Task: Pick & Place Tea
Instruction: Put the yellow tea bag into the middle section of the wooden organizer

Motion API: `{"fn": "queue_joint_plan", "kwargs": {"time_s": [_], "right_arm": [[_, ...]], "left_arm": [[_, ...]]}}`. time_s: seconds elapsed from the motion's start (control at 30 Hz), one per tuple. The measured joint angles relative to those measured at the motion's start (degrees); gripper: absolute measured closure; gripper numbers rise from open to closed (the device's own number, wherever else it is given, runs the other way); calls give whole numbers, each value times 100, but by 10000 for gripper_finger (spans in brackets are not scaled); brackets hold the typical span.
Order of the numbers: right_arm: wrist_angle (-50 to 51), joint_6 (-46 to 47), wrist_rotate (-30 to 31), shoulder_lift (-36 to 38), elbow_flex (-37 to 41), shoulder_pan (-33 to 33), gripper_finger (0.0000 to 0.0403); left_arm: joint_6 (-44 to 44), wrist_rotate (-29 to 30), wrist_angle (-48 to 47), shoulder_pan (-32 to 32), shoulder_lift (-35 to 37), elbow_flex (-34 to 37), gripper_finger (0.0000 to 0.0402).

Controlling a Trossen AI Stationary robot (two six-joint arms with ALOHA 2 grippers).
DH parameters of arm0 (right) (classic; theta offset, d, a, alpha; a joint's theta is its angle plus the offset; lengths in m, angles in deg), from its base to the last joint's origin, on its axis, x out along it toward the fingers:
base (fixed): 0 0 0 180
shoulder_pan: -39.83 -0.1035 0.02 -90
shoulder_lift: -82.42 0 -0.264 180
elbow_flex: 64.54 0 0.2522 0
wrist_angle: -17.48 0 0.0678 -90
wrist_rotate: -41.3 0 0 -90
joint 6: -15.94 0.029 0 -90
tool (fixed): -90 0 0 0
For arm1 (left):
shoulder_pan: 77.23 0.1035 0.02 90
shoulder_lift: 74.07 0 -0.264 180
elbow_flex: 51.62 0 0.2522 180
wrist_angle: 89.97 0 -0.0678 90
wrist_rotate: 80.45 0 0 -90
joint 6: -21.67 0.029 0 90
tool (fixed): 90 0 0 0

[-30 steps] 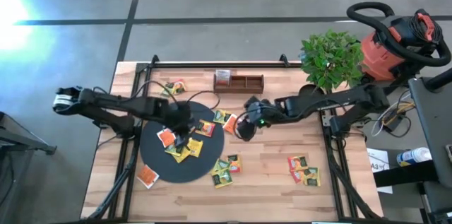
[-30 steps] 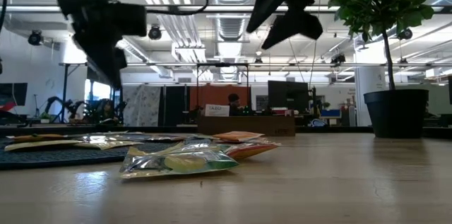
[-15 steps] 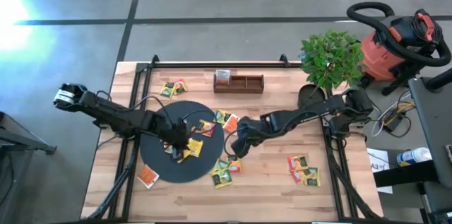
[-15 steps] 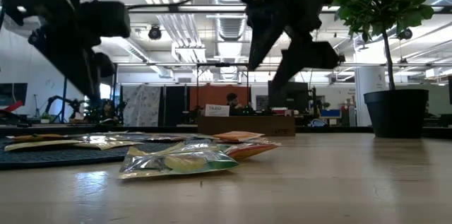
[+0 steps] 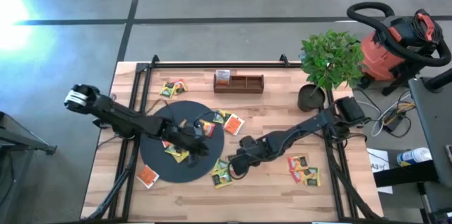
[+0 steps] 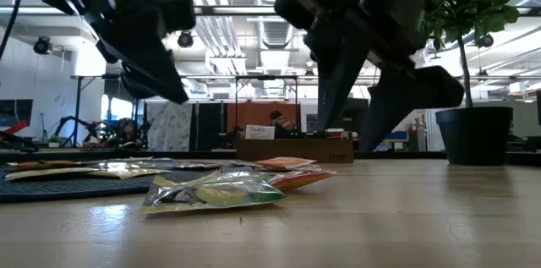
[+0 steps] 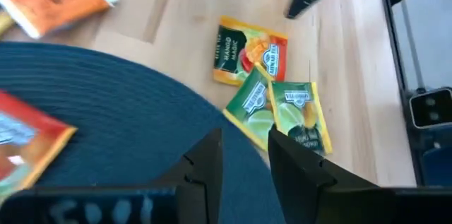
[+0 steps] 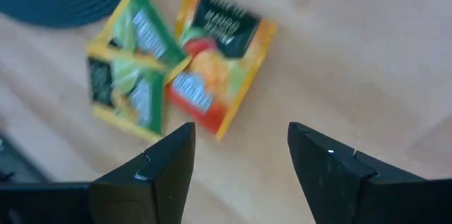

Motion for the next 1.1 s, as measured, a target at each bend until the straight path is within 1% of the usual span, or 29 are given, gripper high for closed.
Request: {"fn": "queue_joint_plan", "kwargs": {"time_s": [0.1, 0.23, 0.37, 0.43, 0.5, 0.6, 0.77, 0.93, 1.1], "right_arm": [[2, -257, 253, -1, 83, 57, 179], [-161, -424, 147, -3, 396, 208, 179], [-1292, -333, 51, 28, 947, 222, 179], [-1965, -189, 36, 46, 1168, 211, 179], [-2376, -53, 38, 88, 1409, 209, 179], [-2789, 32, 28, 126, 1641, 201, 179], [-3090, -30, 1, 141, 1807, 203, 179], [-3327, -102, -45, 114, 1815, 203, 183], [-3343, -274, -109, 112, 1817, 203, 203]], "left_arm": [[-294, 75, 181, -75, -556, -253, 294], [-653, 107, 196, -115, -1362, -752, 294], [-965, 104, 160, -117, -2057, -1272, 294], [-1126, 106, 120, -120, -2315, -1513, 294], [-1262, 111, 101, -136, -2522, -1716, 294], [-1413, 105, 78, -171, -2756, -1921, 294], [-1628, 114, 91, -240, -2983, -2033, 294], [-1803, 208, -96, -272, -2992, -2037, 294], [-1738, 463, -19, -267, -2985, -2032, 294]]}}
